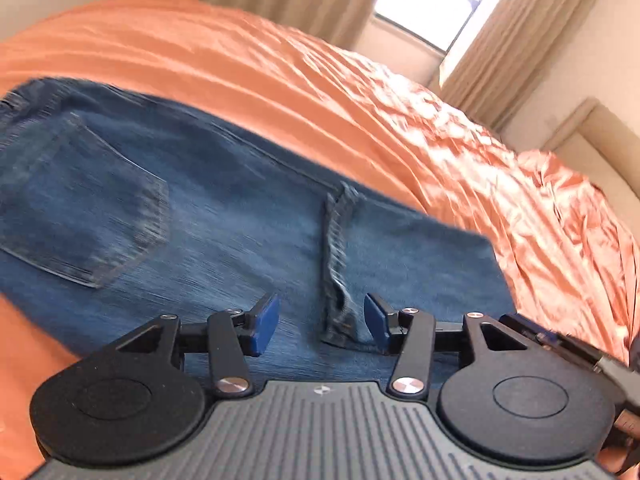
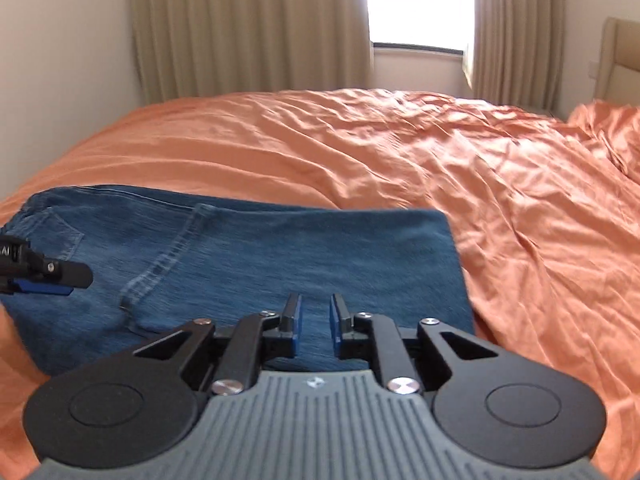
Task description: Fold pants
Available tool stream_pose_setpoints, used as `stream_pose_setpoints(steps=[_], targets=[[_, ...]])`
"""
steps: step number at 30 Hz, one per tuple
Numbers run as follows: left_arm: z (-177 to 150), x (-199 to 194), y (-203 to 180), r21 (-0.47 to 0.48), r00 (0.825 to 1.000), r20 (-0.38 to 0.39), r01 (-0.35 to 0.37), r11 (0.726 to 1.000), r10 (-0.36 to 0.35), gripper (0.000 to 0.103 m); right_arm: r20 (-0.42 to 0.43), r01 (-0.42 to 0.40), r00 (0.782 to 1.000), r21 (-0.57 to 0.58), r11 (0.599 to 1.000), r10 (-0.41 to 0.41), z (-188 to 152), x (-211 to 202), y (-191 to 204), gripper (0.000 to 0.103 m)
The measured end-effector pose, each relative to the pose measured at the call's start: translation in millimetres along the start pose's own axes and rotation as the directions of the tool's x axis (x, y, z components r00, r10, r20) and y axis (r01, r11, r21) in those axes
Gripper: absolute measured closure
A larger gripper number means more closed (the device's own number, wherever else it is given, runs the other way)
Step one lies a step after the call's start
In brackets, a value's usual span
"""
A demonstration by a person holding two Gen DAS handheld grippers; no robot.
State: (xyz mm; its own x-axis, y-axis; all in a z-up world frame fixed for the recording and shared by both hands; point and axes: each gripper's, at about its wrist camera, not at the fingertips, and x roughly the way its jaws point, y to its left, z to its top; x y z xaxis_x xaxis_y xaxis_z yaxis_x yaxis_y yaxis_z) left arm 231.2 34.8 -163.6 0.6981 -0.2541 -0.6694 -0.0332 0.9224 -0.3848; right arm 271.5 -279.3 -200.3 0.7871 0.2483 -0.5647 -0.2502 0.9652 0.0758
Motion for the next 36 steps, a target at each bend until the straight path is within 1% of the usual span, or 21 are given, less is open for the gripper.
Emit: stream_pose_setpoints(steps=[2, 5, 7, 9, 10, 14, 16, 17, 18, 20, 22, 23, 26, 28, 29, 30, 31, 33, 34, 35, 36], targets=[[5.9, -21.7, 16.6, -0.036, 0.996, 0.058, -0.061, 0.997, 0.063, 0.044, -0.012, -0.046, 0.999, -0.021, 0.999, 0.046, 2.6, 6.3, 18.6, 0.087], [11.5, -48.4, 51.5, -0.139, 0.981, 0.141, -0.112, 0.984, 0.132, 0.037, -0.028, -0.096, 0.995, -0.041, 0.995, 0.094, 5.6, 14.9, 39.7, 0.077], [13.5, -61.5, 79.9, -0.223, 0.967, 0.178, -0.14, 0.965, 0.181, 0.033, -0.03, -0.099, 0.995, -0.071, 0.993, 0.097, 9.1, 21.0, 54.4, 0.076], [14.4, -68.9, 110.5, -0.306, 0.958, 0.186, -0.153, 0.94, 0.217, 0.032, -0.026, -0.1, 0.995, -0.073, 0.992, 0.098, 14.2, 26.9, 62.9, 0.073], [14.4, -70.9, 124.4, -0.352, 0.955, 0.187, -0.155, 0.923, 0.232, 0.029, -0.02, -0.101, 0.995, -0.06, 0.993, 0.1, 16.6, 30.2, 65.2, 0.071], [14.0, -77.1, 182.6, -0.538, 0.941, 0.21, -0.116, 0.835, 0.267, 0.027, -0.027, -0.099, 0.995, 0.021, 0.995, 0.099, 18.7, 45.9, 70.8, 0.071], [10.8, -79.1, 204.1, -0.607, 0.926, 0.237, -0.095, 0.789, 0.293, 0.027, -0.055, -0.104, 0.993, 0.034, 0.994, 0.106, 15.8, 56.8, 76.8, 0.072], [8.8, -79.0, 214.2, -0.638, 0.921, 0.248, -0.077, 0.767, 0.299, 0.027, -0.075, -0.115, 0.99, 0.029, 0.993, 0.117, 13.5, 62.8, 80.1, 0.075], [6.1, -77.8, 225.4, -0.672, 0.918, 0.259, -0.053, 0.738, 0.301, 0.027, -0.097, -0.125, 0.987, 0.017, 0.992, 0.126, 11.0, 67.6, 83.7, 0.078], [0.7, -72.3, 246.0, -0.739, 0.918, 0.272, 0.008, 0.674, 0.288, 0.026, -0.136, -0.129, 0.983, -0.018, 0.991, 0.126, 5.0, 76.0, 91.3, 0.079], [-4.0, -63.0, 260.9, -0.788, 0.919, 0.293, 0.077, 0.61, 0.262, 0.026, -0.153, -0.123, 0.982, -0.043, 0.992, 0.115, -1.1, 81.0, 95.4, 0.079], [-5.2, -56.7, 267.3, -0.804, 0.92, 0.302, 0.104, 0.585, 0.252, 0.026, -0.155, -0.124, 0.981, -0.044, 0.991, 0.116, -2.0, 82.7, 95.3, 0.08], [-5.8, -35.2, 274.3, -0.818, 0.918, 0.313, 0.131, 0.56, 0.242, 0.026, -0.162, -0.141, 0.977, -0.02, 0.99, 0.136, -4.3, 87.5, 90.0, 0.08], [-3.1, -19.5, 277.9, -0.824, 0.923, 0.308, 0.139, 0.549, 0.23, 0.027, -0.162, -0.153, 0.975, -0.009, 0.988, 0.149, -4.9, 87.9, 86.3, 0.08], [0.2, -12.2, 279.3, -0.822, 0.924, 0.304, 0.131, 0.554, 0.233, 0.031, -0.163, -0.157, 0.975, -0.008, 0.988, 0.154, -5.1, 88.4, 85.6, 0.08], [2.8, -6.2, 279.7, -0.816, 0.923, 0.302, 0.12, 0.565, 0.239, 0.034, -0.163, -0.16, 0.974, -0.009, 0.987, 0.156, -5.3, 88.7, 85.0, 0.08], [5.6, -0.4, 280.0, -0.808, 0.924, 0.296, 0.107, 0.579, 0.241, 0.042, -0.163, -0.162, 0.974, -0.012, 0.987, 0.158, -5.7, 88.8, 84.7, 0.08], [8.0, 7.6, 284.3, -0.797, 0.926, 0.287, 0.087, 0.598, 0.247, 0.049, -0.166, -0.167, 0.973, -0.012, 0.986, 0.162, -6.1, 89.3, 83.8, 0.081], [8.7, 9.3, 285.4, -0.791, 0.925, 0.291, 0.089, 0.605, 0.244, 0.058, -0.167, -0.169, 0.972, -0.01, 0.986, 0.165, -6.4, 89.6, 83.0, 0.081], [9.0, 8.1, 285.4, -0.789, 0.926, 0.287, 0.082, 0.61, 0.247, 0.064, -0.168, -0.172, 0.971, -0.007, 0.985, 0.169, -6.7, 90.0, 82.1, 0.081], [9.9, 6.1, 284.1, -0.783, 0.926, 0.286, 0.076, 0.617, 0.248, 0.067, -0.171, -0.175, 0.97, -0.003, 0.984, 0.172, -6.5, 91.0, 80.9, 0.082]])
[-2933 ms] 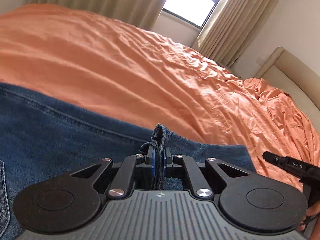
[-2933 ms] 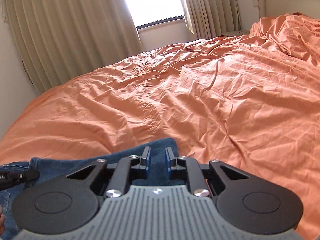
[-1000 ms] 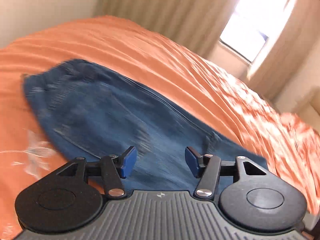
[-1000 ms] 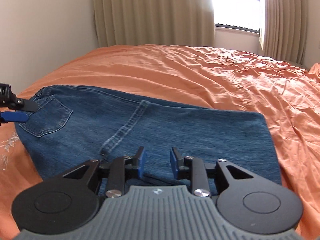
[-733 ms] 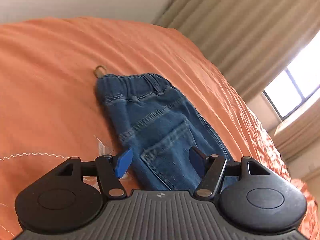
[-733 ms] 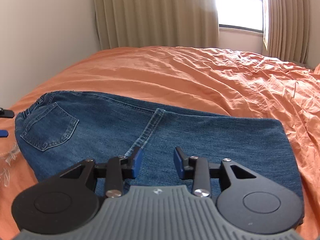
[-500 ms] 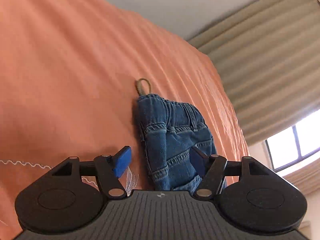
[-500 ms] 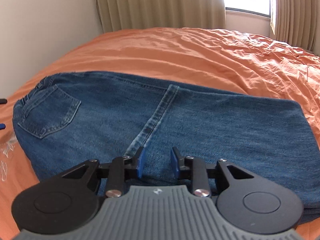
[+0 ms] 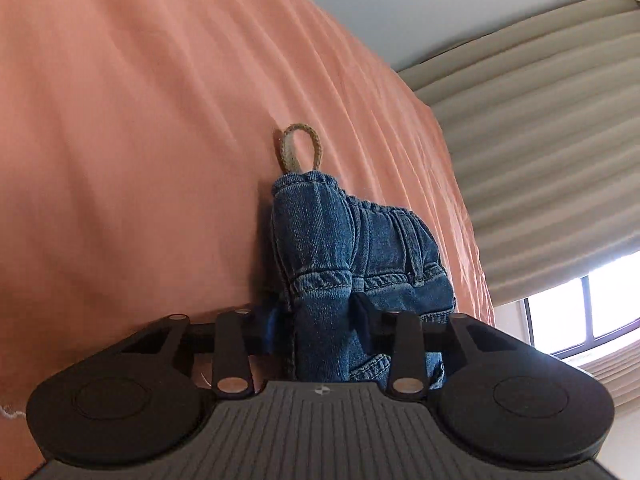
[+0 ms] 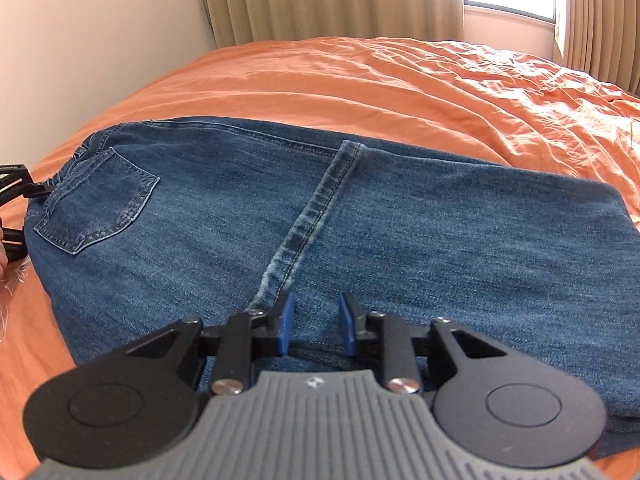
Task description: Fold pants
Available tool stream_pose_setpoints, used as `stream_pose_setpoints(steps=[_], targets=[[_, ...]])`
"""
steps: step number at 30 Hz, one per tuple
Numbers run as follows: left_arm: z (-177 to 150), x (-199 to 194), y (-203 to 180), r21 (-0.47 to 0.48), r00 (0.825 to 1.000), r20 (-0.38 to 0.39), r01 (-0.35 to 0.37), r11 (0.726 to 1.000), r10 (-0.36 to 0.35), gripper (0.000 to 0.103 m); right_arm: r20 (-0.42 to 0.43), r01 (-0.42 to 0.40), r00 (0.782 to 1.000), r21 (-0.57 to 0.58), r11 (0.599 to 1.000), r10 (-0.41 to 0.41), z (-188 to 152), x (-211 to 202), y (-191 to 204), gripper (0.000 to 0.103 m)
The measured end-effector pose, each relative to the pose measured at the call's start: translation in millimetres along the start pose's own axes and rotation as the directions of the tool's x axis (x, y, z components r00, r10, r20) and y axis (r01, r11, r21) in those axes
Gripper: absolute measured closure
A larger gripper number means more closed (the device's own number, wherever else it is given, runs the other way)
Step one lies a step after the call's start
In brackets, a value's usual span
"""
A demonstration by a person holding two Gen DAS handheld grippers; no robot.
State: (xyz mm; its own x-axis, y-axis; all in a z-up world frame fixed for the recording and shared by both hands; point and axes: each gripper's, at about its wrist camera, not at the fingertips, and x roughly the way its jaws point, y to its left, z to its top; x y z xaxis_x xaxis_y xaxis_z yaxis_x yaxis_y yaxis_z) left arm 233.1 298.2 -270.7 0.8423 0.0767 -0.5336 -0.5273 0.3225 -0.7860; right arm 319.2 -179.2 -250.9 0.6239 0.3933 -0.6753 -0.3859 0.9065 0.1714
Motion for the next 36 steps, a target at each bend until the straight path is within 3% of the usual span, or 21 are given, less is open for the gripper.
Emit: stream_pose_setpoints(steps=[2, 5, 10, 15, 21, 24, 28, 32, 34, 36], targets=[[-0.7, -4.8, -9.7, 0.034, 1.0, 0.02, 0.006, 0.999, -0.007, 0.08, -0.012, -0.004, 1.0, 0.008, 1.0, 0.004, 1.2, 1.6, -1.7, 0.082], [-7.3, -21.8, -32.3, 0.144, 0.996, 0.063, 0.047, 0.988, -0.057, 0.086, -0.041, 0.002, 0.999, -0.005, 1.0, -0.002, 5.3, 3.1, -0.1, 0.082], [-35.7, -63.8, -90.9, 0.386, 0.982, 0.104, 0.106, 0.916, -0.157, 0.09, -0.037, 0.022, 0.999, -0.025, 0.999, -0.023, 13.2, -10.0, 5.0, 0.083], [-81.7, -91.3, -154.0, 0.614, 0.967, 0.094, 0.13, 0.779, -0.235, 0.091, 0.0, 0.032, 0.999, 0.027, 0.999, -0.032, 19.1, -45.8, -8.0, 0.083], [-165.1, -108.3, -209.0, 0.82, 0.961, 0.006, 0.153, 0.552, -0.275, 0.091, 0.026, 0.053, 0.998, 0.121, 0.991, -0.057, 16.5, -85.6, -36.8, 0.082], [-215.0, -107.5, -219.1, 0.876, 0.963, -0.084, 0.194, 0.442, -0.257, 0.091, 0.05, 0.064, 0.996, 0.2, 0.978, -0.075, 8.6, -98.3, -55.3, 0.082], [-272.7, -94.8, -223.1, 0.917, 0.964, -0.205, 0.251, 0.31, -0.171, 0.092, 0.055, 0.053, 0.996, 0.335, 0.941, -0.075, -5.5, -104.5, -84.8, 0.08], [-328.6, -82.6, -217.1, 0.923, 0.952, -0.306, 0.304, 0.235, -0.027, 0.091, 0.024, 0.113, 0.991, 0.407, 0.906, -0.134, -17.4, -103.2, -109.5, 0.08], [-346.4, -78.3, -209.8, 0.927, 0.945, -0.325, 0.308, 0.216, 0.046, 0.091, 0.029, 0.106, 0.991, 0.444, 0.89, -0.133, -20.8, -104.2, -122.0, 0.081], [-345.9, -85.5, -196.2, 0.925, 0.937, -0.335, 0.306, 0.223, 0.103, 0.091, 0.032, 0.085, 0.993, 0.474, 0.876, -0.114, -23.3, -104.2, -131.0, 0.08]])
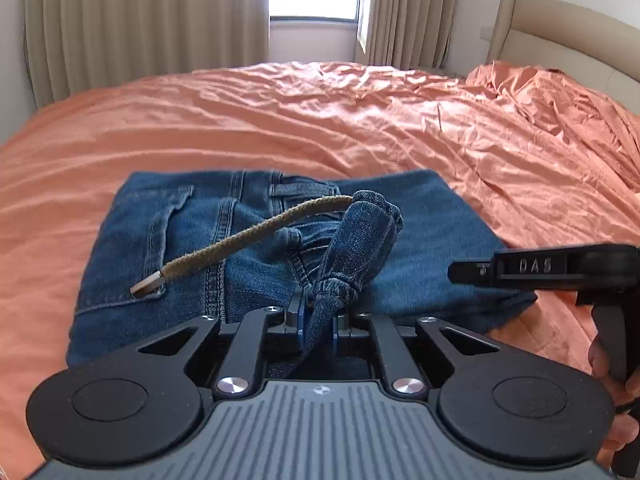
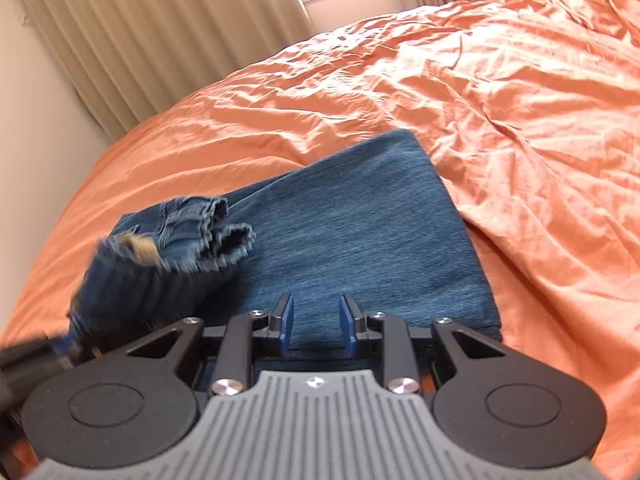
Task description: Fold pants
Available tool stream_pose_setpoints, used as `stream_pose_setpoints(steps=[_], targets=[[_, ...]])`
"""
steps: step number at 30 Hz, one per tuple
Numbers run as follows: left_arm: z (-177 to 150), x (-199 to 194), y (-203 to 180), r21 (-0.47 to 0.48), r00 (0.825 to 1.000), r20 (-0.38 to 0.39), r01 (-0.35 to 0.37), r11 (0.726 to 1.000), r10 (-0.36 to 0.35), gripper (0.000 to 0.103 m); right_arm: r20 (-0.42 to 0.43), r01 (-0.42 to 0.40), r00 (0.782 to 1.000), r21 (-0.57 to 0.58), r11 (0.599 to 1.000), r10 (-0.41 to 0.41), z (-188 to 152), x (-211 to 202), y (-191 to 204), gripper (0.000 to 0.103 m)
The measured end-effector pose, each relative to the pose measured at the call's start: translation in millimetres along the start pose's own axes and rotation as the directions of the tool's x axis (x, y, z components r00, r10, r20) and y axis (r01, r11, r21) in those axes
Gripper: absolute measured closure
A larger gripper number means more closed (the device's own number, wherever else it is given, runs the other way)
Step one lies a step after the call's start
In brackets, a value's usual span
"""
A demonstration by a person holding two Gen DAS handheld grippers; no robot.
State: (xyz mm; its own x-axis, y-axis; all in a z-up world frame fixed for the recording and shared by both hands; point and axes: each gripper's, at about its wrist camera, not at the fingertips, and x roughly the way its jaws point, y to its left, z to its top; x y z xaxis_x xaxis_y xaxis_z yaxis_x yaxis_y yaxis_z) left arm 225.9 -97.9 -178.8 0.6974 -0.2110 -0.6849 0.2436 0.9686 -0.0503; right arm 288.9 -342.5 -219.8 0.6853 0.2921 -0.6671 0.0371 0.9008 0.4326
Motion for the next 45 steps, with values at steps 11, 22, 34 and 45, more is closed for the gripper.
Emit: stream_pose_setpoints(steps=[11, 22, 34, 45], targets=[[21.2, 2.6, 21.9, -0.159, 0.951, -0.154, 0.244, 0.957, -0.269, 0.045, -0.045, -0.302, 0.945, 0.264, 0.916, 0.324, 15.5, 18.1, -29.2, 0.065], [54.5, -17.4, 62.5, -0.208, 0.964, -0.055, 0.245, 0.947, -0.261, 0.045, -0.077, -0.367, 0.907, 0.34, 0.866, 0.415, 35.6, 56.7, -9.8, 0.056], [63.6, 3.9, 140.6, -0.281, 0.999, -0.037, 0.028, 0.959, -0.04, 0.045, -0.094, -0.378, 0.879, 0.459, 0.804, 0.467, 43.4, 117.7, 3.6, 0.088], [62.7, -8.1, 174.1, -0.392, 0.996, 0.082, 0.016, 0.92, 0.017, 0.047, 0.118, -0.466, 0.882, 0.085, 0.881, 0.455, 121.8, 7.4, 45.7, 0.094]])
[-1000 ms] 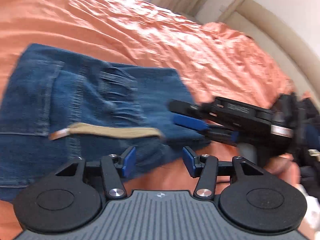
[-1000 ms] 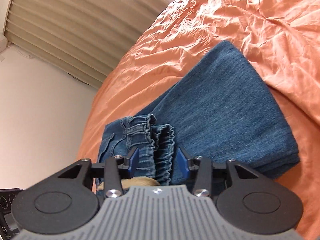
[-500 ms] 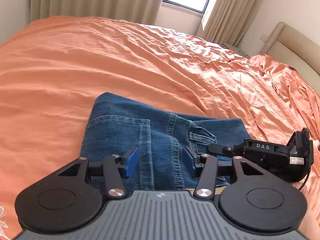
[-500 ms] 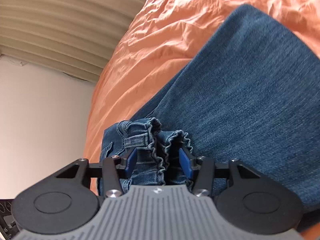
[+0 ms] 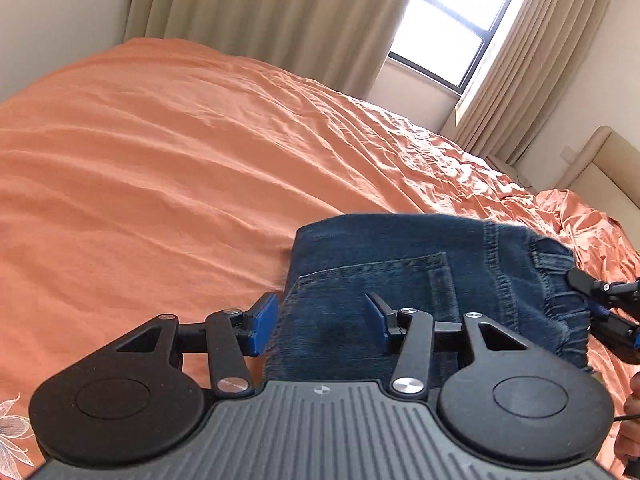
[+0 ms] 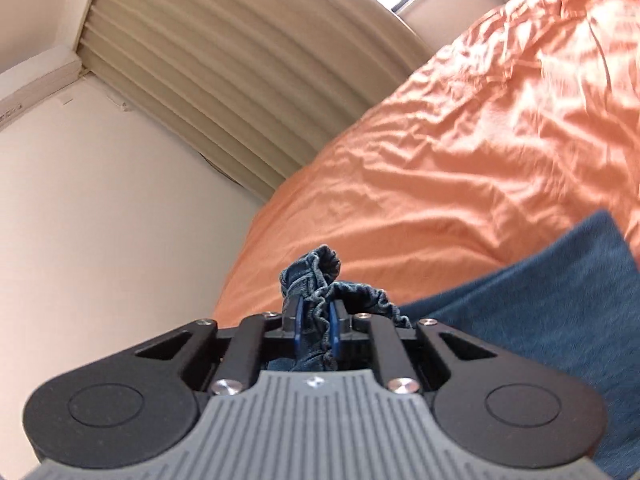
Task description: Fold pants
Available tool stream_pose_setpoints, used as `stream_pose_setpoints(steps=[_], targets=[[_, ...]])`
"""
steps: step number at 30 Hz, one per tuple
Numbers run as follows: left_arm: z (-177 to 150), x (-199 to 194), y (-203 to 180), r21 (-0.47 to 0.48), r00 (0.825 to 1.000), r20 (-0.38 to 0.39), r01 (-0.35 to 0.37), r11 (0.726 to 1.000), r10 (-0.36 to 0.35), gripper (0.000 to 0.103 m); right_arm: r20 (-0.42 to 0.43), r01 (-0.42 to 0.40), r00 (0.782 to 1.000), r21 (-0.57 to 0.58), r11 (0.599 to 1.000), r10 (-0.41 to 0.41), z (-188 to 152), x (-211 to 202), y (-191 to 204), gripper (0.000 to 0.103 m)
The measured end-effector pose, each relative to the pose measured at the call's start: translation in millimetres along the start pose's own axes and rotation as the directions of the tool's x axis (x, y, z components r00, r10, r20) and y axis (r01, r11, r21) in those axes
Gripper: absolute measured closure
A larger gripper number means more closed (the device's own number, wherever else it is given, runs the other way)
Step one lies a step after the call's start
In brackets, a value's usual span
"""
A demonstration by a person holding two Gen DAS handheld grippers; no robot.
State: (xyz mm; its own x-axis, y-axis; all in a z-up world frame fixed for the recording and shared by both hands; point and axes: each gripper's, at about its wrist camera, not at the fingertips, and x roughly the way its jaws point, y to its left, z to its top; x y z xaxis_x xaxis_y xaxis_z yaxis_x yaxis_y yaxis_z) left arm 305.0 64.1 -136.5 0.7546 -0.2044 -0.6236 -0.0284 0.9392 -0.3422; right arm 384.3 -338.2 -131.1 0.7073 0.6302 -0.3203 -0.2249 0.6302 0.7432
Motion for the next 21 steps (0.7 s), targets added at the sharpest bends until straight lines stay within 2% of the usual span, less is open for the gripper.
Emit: stream_pose_setpoints(steps=[2, 5, 7, 9, 11, 13, 16, 17, 19, 21], targets=[[0.5, 5.4, -6.8, 0.024, 1.0, -0.011, 0.007, 1.0, -0.007, 0.047, 0.033, 0.048, 0.998, -0.014, 0.999, -0.048, 10.6, -12.0, -6.8, 0.094], [-1.1, 18.3, -18.7, 0.059, 0.999, -0.034, 0.027, 0.998, -0.025, 0.047, 0.046, 0.154, 0.987, 0.027, 0.988, -0.155, 16.9, -21.6, -37.5, 0.095], [-4.0, 28.5, -27.1, 0.084, 0.998, -0.05, 0.033, 0.996, -0.029, 0.047, 0.028, 0.27, 0.962, 0.066, 0.96, -0.273, 14.0, -24.3, -68.0, 0.095], [-6.8, 39.2, -33.7, 0.095, 0.997, -0.069, 0.044, 0.994, -0.038, 0.047, -0.015, 0.349, 0.937, 0.108, 0.931, -0.349, 8.8, -22.1, -93.3, 0.095], [-9.4, 48.7, -39.3, 0.103, 0.996, -0.085, 0.049, 0.993, -0.04, 0.047, -0.038, 0.359, 0.933, 0.133, 0.924, -0.358, 3.8, -16.1, -111.5, 0.095], [-10.5, 56.6, -44.0, 0.107, 0.995, -0.097, 0.05, 0.993, -0.039, 0.047, -0.032, 0.36, 0.933, 0.126, 0.924, -0.359, 3.0, -17.1, -111.5, 0.096], [-10.5, 60.1, -49.4, 0.11, 0.995, -0.091, 0.049, 0.993, -0.039, 0.048, 0.034, 0.277, 0.958, 0.12, 0.953, -0.283, 6.8, -28.4, -95.0, 0.096], [-9.8, 59.1, -50.6, 0.109, 0.995, -0.085, 0.053, 0.993, -0.044, 0.048, 0.051, 0.267, 0.96, 0.11, 0.957, -0.274, 8.6, -32.9, -91.3, 0.097], [-8.2, 60.0, -52.8, 0.114, 0.996, -0.078, 0.059, 0.992, -0.05, 0.048, 0.072, 0.322, 0.941, 0.1, 0.941, -0.33, 14.6, -26.4, -88.6, 0.097], [-7.6, 64.5, -55.9, 0.125, 0.996, -0.083, 0.054, 0.991, -0.044, 0.048, 0.049, 0.394, 0.915, 0.108, 0.913, -0.401, 12.0, -20.9, -100.8, 0.097]])
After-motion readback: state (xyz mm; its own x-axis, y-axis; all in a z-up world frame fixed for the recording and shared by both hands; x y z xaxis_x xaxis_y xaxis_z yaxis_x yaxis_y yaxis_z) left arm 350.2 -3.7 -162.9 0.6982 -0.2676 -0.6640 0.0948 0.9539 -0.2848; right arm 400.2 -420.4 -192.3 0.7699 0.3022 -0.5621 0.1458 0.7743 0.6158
